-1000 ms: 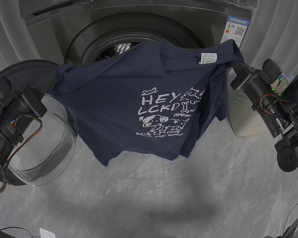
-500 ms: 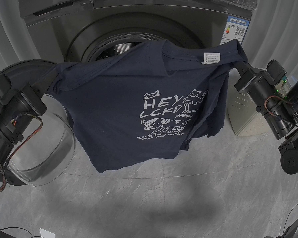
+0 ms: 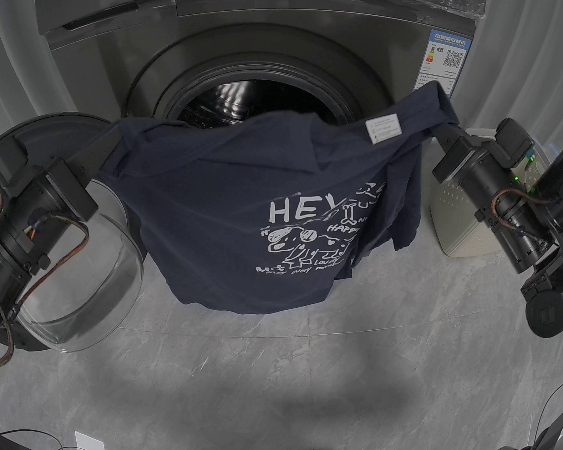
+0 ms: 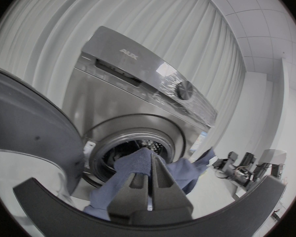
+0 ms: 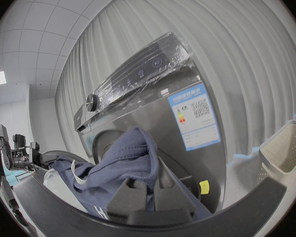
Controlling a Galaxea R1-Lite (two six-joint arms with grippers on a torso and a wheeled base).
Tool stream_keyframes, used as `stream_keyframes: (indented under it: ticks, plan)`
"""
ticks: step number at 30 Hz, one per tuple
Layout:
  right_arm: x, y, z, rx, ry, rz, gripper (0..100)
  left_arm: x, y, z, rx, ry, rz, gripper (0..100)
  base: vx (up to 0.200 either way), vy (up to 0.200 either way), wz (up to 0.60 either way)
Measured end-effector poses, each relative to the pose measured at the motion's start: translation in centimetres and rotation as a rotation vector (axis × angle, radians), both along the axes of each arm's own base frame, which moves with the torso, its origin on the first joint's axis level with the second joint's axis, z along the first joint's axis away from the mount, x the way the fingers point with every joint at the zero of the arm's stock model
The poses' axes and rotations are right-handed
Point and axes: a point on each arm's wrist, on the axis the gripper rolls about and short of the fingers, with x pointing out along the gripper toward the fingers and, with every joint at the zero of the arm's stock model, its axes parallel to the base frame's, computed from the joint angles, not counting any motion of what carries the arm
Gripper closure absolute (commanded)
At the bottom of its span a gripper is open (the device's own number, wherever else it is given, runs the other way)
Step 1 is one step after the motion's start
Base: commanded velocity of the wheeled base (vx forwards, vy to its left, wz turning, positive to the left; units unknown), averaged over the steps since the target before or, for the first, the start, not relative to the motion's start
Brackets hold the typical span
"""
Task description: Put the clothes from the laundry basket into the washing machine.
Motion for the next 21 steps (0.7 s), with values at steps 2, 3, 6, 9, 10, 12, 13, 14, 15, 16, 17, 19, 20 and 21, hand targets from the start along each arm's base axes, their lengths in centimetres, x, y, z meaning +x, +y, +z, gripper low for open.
stream_keyframes:
  ticks: [2,3,6,9,10,12,13,14,15,16,17,19,20,21]
  plan:
    - [0.3,0.4,-0.8,-0.011,0.026,0.008,100,-0.2,-0.8,0.0,0.006,0.004,-0.046,100,0.000,0.000,0.00]
    - [0.6,0.7,-1.5,-0.019,0.048,0.015,100,-0.2,-1.3,0.0,0.010,0.007,-0.072,100,0.000,0.000,0.00]
    - [1.5,1.8,-3.5,-0.039,0.114,0.030,100,-0.1,-2.4,0.1,0.016,0.008,-0.124,100,0.000,0.000,0.00]
    - [2.6,2.9,-5.8,-0.064,0.182,0.038,0,0.3,-3.4,0.4,0.019,0.002,-0.166,100,0.000,0.000,0.00]
    - [2.8,3.2,-6.5,-0.071,0.200,0.042,0,0.4,-3.7,0.5,0.019,-0.002,-0.179,100,0.000,0.000,0.00]
    - [3.3,4.1,-7.8,-0.085,0.236,0.056,0,0.7,-4.3,1.0,0.015,-0.016,-0.203,100,0.000,0.000,0.00]
    - [3.3,4.7,-8.6,-0.096,0.255,0.071,0,0.8,-4.6,1.4,0.012,-0.025,-0.219,100,0.000,0.000,0.00]
    - [3.3,5.3,-9.4,-0.107,0.272,0.086,0,0.9,-4.9,1.6,0.010,-0.031,-0.231,100,0.000,0.000,0.00]
    - [3.3,5.8,-10.0,-0.118,0.287,0.097,0,0.9,-5.2,1.7,0.008,-0.035,-0.241,100,0.000,0.000,0.00]
    - [3.3,6.1,-10.5,-0.128,0.299,0.106,0,1.0,-5.3,1.9,0.007,-0.038,-0.247,100,0.000,0.000,0.00]
    - [3.3,6.5,-11.3,-0.142,0.315,0.115,0,1.0,-5.5,2.0,0.007,-0.041,-0.256,100,0.000,0.000,0.00]
    - [3.3,7.5,-13.0,-0.175,0.343,0.141,0,1.0,-6.0,2.1,0.006,-0.044,-0.278,100,0.000,0.000,0.00]
    - [3.3,7.7,-13.4,-0.183,0.348,0.149,0,1.0,-6.2,2.1,0.005,-0.044,-0.282,100,0.000,0.000,0.00]
    - [3.2,8.2,-14.0,-0.196,0.357,0.163,0,1.0,-6.3,2.1,0.005,-0.045,-0.290,100,0.000,0.000,0.00]
